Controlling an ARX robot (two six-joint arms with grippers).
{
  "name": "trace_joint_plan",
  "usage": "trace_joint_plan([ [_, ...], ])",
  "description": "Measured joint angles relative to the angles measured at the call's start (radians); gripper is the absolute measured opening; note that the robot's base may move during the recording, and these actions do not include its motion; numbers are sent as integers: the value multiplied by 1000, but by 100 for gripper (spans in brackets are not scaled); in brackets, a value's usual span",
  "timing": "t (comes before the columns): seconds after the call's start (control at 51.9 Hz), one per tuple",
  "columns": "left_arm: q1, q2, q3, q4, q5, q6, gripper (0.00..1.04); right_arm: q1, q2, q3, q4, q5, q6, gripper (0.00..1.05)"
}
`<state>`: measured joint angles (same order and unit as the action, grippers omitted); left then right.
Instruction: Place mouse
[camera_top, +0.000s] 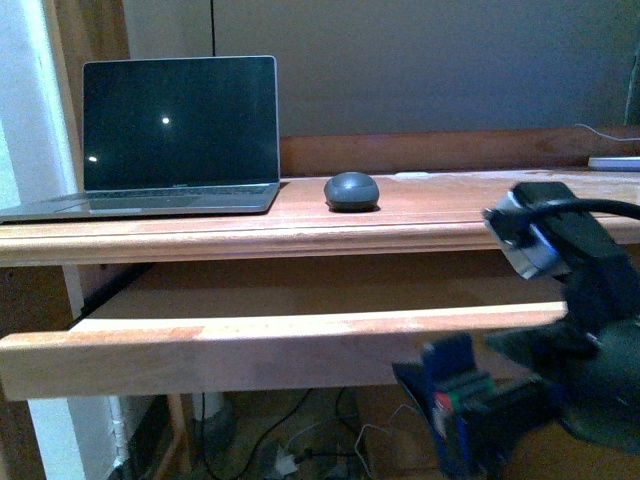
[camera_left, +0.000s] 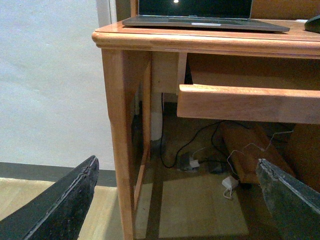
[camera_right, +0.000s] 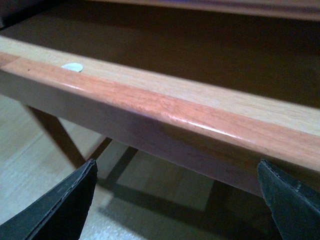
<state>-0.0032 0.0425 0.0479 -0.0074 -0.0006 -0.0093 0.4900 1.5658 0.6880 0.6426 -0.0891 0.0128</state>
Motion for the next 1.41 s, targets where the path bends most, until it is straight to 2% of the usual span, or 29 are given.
trace_joint_plan([
  [0.077, 0, 0, 0, 0, 0, 0, 97, 27, 103, 127, -35, 91, 23, 97],
  [0.212, 0, 0, 0, 0, 0, 0, 97, 55, 220, 288, -86, 175, 48, 97],
  [0.405, 0, -2, 0, 0, 0, 0, 97, 83, 259, 342, -108, 234, 84, 97],
  [0.54, 0, -2, 0, 0, 0, 0, 97, 81, 248, 336, -107, 222, 108, 97],
  [0.694, 0, -2, 0, 0, 0, 0, 97, 46, 104, 232, -122, 196, 145, 97],
  [0.906, 0, -2, 0, 0, 0, 0, 97, -12, -247, 8, -211, 172, 225, 97],
  [1.138, 0, -2, 0, 0, 0, 0, 97, -98, -688, -227, -429, 158, 340, 97],
  [1.408, 0, -3, 0, 0, 0, 0, 97, -122, -1147, -395, -668, 167, 368, 97],
])
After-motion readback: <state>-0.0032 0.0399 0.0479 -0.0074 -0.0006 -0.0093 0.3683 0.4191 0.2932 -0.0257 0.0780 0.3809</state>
